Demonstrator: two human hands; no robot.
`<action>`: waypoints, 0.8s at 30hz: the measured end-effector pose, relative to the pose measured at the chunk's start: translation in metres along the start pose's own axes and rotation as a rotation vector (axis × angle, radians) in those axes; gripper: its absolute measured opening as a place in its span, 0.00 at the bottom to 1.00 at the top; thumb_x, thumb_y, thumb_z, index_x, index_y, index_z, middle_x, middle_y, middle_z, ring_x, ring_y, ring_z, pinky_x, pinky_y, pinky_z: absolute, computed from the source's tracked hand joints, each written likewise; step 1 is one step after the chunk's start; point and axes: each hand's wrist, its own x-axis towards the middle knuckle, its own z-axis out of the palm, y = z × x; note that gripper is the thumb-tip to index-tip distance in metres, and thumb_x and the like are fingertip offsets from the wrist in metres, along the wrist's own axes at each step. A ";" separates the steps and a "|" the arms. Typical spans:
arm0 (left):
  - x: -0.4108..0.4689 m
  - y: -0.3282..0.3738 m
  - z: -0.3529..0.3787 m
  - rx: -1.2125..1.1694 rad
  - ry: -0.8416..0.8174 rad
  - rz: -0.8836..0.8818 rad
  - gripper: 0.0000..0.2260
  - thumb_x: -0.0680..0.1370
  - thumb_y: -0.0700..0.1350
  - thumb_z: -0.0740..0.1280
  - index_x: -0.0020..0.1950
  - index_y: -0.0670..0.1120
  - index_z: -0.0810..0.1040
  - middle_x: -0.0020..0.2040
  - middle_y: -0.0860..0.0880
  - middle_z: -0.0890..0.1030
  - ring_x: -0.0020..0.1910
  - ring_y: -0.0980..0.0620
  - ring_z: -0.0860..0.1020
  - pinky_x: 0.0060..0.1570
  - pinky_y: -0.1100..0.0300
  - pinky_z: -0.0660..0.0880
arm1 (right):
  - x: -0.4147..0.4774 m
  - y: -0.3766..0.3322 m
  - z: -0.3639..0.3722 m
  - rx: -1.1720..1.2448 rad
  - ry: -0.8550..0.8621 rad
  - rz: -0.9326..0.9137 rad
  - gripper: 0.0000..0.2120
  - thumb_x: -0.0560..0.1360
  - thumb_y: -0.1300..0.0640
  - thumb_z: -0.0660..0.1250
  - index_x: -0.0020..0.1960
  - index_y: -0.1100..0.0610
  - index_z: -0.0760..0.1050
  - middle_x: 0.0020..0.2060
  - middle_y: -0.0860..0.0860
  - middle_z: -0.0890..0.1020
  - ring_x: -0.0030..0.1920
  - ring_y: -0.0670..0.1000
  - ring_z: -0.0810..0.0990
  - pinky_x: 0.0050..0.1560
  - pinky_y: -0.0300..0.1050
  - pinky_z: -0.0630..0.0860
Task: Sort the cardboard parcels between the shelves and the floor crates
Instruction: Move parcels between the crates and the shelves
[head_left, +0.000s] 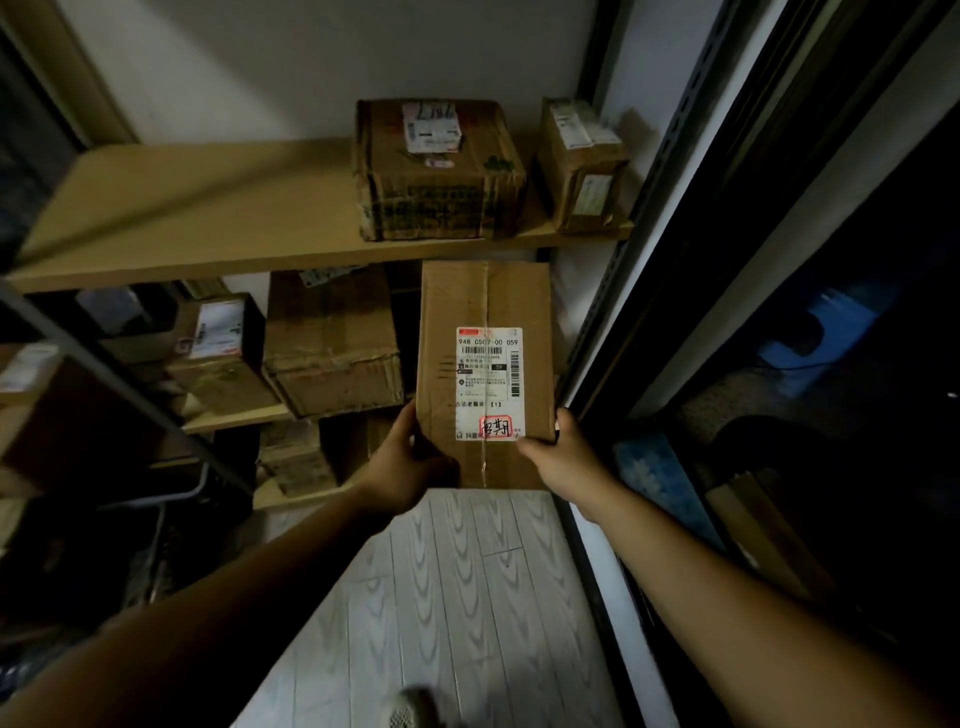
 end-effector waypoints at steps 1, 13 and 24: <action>-0.008 0.001 -0.002 0.001 0.011 0.005 0.37 0.73 0.33 0.69 0.75 0.55 0.58 0.57 0.52 0.76 0.48 0.55 0.80 0.38 0.63 0.79 | -0.007 -0.003 0.001 0.006 -0.005 -0.012 0.26 0.75 0.54 0.68 0.70 0.50 0.63 0.59 0.46 0.78 0.56 0.49 0.77 0.56 0.45 0.74; -0.153 0.031 -0.042 -0.097 0.275 0.147 0.38 0.72 0.31 0.69 0.74 0.58 0.58 0.58 0.52 0.75 0.55 0.48 0.78 0.38 0.61 0.80 | -0.124 -0.072 0.026 -0.028 -0.201 -0.258 0.26 0.77 0.55 0.66 0.72 0.52 0.60 0.65 0.49 0.74 0.65 0.52 0.72 0.60 0.45 0.69; -0.272 0.025 -0.165 -0.120 0.509 0.282 0.38 0.72 0.30 0.68 0.75 0.56 0.58 0.64 0.49 0.75 0.61 0.49 0.77 0.42 0.60 0.81 | -0.219 -0.150 0.138 -0.067 -0.318 -0.455 0.29 0.78 0.53 0.65 0.75 0.52 0.57 0.67 0.48 0.72 0.67 0.52 0.70 0.60 0.43 0.66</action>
